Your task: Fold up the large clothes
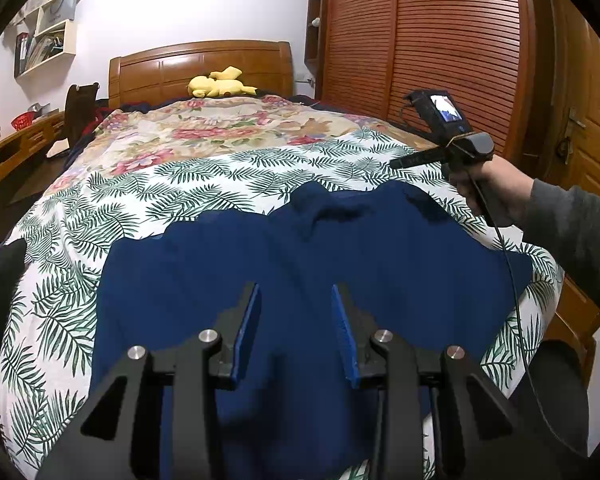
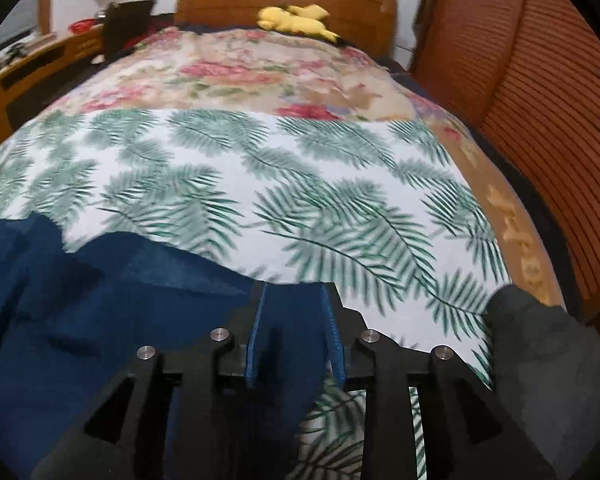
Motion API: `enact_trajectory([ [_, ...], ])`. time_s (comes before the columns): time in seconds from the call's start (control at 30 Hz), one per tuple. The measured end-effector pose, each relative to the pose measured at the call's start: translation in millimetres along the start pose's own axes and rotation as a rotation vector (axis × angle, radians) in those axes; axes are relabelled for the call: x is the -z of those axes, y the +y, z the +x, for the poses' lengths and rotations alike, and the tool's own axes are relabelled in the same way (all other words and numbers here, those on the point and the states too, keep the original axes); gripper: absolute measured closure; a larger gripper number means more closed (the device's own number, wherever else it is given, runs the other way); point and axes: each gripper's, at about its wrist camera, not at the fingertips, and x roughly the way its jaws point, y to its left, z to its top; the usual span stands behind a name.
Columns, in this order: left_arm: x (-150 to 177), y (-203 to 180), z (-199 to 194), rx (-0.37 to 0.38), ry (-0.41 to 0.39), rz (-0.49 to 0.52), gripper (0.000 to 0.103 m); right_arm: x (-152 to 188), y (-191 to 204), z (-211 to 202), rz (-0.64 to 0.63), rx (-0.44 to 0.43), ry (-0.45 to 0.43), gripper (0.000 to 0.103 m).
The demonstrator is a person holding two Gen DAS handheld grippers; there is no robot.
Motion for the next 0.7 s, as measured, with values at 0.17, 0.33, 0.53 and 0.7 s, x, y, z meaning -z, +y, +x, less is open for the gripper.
enact_trajectory([
  [0.17,0,1,-2,-0.001,-0.003,-0.001,0.068,-2,45,-17,-0.060,-0.134,-0.024,0.076],
  [0.33,0,2,-2,-0.005,-0.003,-0.001,0.068,1,89,-5,-0.051,-0.272,0.021,0.076],
  [0.53,0,3,-3,-0.009,-0.002,-0.002,0.068,-6,117,12,0.019,-0.358,0.044,0.076],
  [0.7,0,6,-5,-0.006,-0.004,-0.007,0.068,-12,125,27,0.026,-0.360,0.088,0.076],
])
